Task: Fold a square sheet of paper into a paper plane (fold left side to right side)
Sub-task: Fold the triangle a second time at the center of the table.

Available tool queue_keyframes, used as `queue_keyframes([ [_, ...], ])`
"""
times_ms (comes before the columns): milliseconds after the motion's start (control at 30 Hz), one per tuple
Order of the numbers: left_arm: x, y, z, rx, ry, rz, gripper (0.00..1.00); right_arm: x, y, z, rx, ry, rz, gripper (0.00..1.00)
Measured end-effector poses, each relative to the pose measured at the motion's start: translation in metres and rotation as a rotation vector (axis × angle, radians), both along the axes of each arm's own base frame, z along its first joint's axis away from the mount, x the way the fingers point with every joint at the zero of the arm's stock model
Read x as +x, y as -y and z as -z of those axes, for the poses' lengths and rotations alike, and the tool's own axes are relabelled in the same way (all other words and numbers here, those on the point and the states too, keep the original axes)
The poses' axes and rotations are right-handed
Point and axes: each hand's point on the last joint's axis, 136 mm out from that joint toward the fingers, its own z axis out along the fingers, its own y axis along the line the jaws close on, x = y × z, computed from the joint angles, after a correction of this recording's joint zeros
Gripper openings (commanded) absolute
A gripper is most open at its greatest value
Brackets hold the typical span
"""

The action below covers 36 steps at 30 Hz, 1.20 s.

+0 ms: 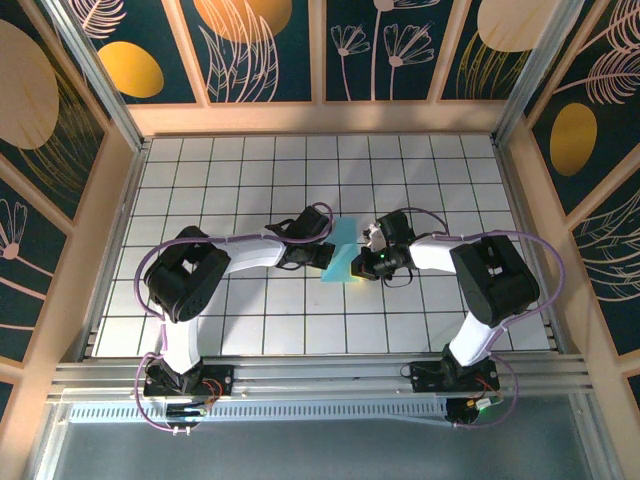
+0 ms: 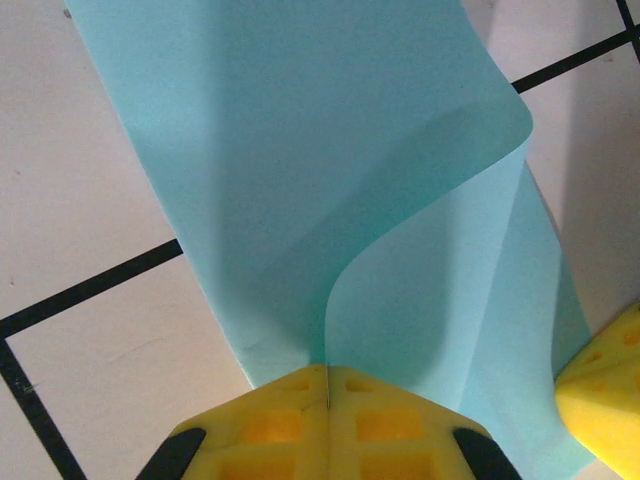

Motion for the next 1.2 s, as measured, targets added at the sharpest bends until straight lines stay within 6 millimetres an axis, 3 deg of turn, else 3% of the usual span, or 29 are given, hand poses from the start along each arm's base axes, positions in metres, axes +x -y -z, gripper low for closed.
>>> queue_keyframes([
  [1200, 0.0014, -0.0005, 0.0056, 0.011, 0.004, 0.002, 0.00, -0.0001, -0.0018, -0.0007, 0.010, -0.005, -0.005, 0.00],
])
